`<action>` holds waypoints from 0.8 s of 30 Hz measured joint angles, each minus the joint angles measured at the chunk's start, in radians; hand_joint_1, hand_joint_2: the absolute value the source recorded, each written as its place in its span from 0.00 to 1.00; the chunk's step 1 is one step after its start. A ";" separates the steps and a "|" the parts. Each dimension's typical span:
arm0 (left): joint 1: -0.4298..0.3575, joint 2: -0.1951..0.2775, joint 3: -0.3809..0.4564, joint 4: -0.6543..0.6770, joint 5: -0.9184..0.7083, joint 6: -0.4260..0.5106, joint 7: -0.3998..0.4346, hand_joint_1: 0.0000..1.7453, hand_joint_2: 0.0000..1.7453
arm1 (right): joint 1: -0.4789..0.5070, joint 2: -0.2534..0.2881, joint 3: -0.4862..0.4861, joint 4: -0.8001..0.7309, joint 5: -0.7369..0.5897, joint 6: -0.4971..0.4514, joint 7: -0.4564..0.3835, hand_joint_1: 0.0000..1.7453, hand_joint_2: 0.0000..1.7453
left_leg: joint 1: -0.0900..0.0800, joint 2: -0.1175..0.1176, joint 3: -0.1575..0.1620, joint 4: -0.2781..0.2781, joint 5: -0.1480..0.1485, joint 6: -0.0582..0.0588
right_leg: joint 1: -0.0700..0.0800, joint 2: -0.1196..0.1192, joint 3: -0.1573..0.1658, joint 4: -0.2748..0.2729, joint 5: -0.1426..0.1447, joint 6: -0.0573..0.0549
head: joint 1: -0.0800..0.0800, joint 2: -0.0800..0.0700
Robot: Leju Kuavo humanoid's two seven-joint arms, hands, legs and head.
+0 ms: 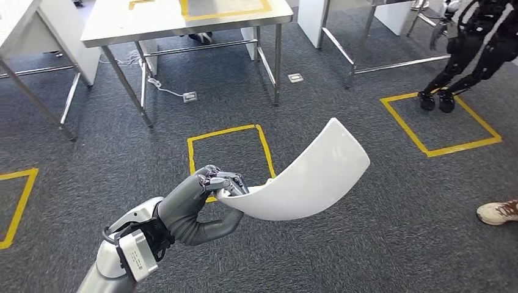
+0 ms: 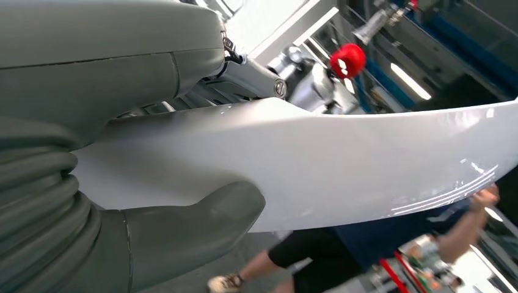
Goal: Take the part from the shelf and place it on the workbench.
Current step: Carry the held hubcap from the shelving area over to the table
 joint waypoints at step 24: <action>-0.055 0.011 -0.001 0.021 0.020 0.033 -0.009 1.00 1.00 | -0.010 0.002 0.000 -0.002 0.022 0.007 -0.028 0.00 0.00 | 0.005 -0.128 0.130 -0.285 0.144 0.020 | -0.006 0.103 -0.008 0.007 0.001 0.028 | 0.019 0.000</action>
